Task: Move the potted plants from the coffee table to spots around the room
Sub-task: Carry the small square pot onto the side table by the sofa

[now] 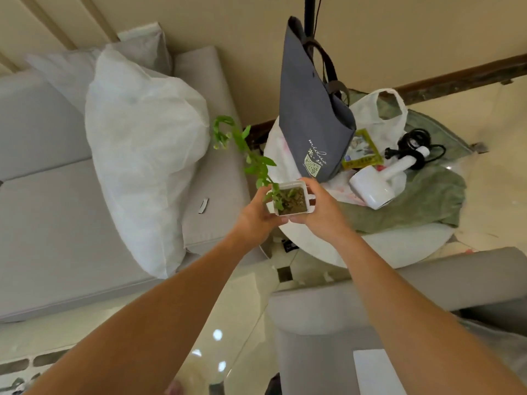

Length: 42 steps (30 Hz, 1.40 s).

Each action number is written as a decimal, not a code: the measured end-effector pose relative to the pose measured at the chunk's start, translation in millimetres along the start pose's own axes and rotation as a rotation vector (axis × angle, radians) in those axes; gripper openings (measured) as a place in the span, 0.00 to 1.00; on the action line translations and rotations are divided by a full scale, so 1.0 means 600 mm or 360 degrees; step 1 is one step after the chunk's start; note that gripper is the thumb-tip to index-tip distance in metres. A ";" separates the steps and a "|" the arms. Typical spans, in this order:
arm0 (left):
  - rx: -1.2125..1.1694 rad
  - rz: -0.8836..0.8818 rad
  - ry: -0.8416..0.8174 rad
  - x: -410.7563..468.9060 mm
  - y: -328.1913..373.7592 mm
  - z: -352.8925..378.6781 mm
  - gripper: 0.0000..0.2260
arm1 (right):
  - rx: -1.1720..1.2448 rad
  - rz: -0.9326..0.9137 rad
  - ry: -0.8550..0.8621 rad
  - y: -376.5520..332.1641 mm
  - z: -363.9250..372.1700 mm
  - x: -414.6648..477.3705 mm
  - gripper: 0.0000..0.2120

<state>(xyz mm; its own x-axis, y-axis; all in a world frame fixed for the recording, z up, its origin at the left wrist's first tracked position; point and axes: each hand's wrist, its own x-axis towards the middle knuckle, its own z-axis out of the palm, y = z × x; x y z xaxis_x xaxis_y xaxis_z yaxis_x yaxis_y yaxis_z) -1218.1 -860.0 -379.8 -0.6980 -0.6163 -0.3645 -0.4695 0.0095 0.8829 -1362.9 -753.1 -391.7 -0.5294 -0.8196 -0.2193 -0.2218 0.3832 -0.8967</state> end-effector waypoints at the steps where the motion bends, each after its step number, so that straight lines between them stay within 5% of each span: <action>1: -0.0005 -0.0010 -0.0003 0.014 -0.014 0.008 0.32 | 0.0032 0.0011 -0.0001 0.019 0.006 0.009 0.37; 12: 0.0198 -0.0011 -0.0222 0.098 -0.130 0.076 0.35 | 0.0192 0.0105 -0.0027 0.180 0.044 0.035 0.38; 42: -0.0042 -0.0198 -0.0037 0.165 -0.160 0.097 0.34 | 0.0135 0.0209 0.0107 0.216 0.087 0.106 0.30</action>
<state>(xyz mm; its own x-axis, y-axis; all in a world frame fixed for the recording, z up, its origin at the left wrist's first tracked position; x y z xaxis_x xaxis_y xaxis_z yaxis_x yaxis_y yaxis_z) -1273.5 -876.1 -517.8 -0.6476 -0.5932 -0.4782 -0.5391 -0.0868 0.8377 -1382.6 -778.1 -541.8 -0.6035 -0.7334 -0.3129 -0.0789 0.4454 -0.8919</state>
